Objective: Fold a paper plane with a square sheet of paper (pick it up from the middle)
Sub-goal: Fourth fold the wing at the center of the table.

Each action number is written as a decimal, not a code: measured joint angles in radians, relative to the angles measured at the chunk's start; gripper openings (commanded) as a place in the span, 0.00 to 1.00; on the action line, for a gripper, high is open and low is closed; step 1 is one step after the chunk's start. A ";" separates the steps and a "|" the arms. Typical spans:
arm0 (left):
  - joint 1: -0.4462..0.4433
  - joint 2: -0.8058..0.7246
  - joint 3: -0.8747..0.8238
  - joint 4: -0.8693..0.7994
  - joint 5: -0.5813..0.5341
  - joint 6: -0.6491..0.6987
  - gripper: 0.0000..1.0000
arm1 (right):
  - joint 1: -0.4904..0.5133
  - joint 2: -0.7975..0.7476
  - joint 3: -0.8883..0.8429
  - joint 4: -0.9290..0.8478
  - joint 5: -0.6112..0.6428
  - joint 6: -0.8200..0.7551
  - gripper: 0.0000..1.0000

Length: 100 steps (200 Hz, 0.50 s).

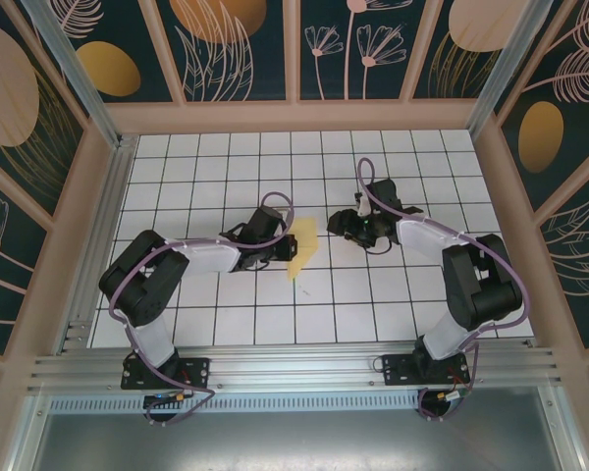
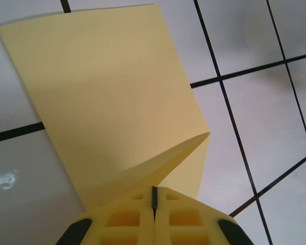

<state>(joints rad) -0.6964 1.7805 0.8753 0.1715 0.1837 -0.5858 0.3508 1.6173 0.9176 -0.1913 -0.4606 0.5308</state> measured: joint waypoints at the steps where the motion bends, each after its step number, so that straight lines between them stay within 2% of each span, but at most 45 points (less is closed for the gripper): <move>1: 0.000 -0.001 -0.001 0.002 0.001 0.002 0.03 | 0.000 0.000 0.000 0.000 0.000 0.000 0.64; 37: 0.000 -0.068 -0.095 0.038 0.063 0.018 0.03 | 0.003 -0.016 -0.010 0.001 -0.012 0.002 0.63; 72: 0.000 -0.141 -0.151 0.116 0.108 0.016 0.02 | 0.009 -0.079 -0.100 0.033 -0.066 0.004 0.64; 100: 0.000 -0.146 -0.165 0.169 0.144 0.006 0.01 | 0.012 -0.111 -0.191 0.089 -0.137 0.019 0.72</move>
<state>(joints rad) -0.6960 1.6348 0.7105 0.3408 0.3279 -0.5793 0.3630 1.5063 0.7265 -0.1028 -0.5980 0.5495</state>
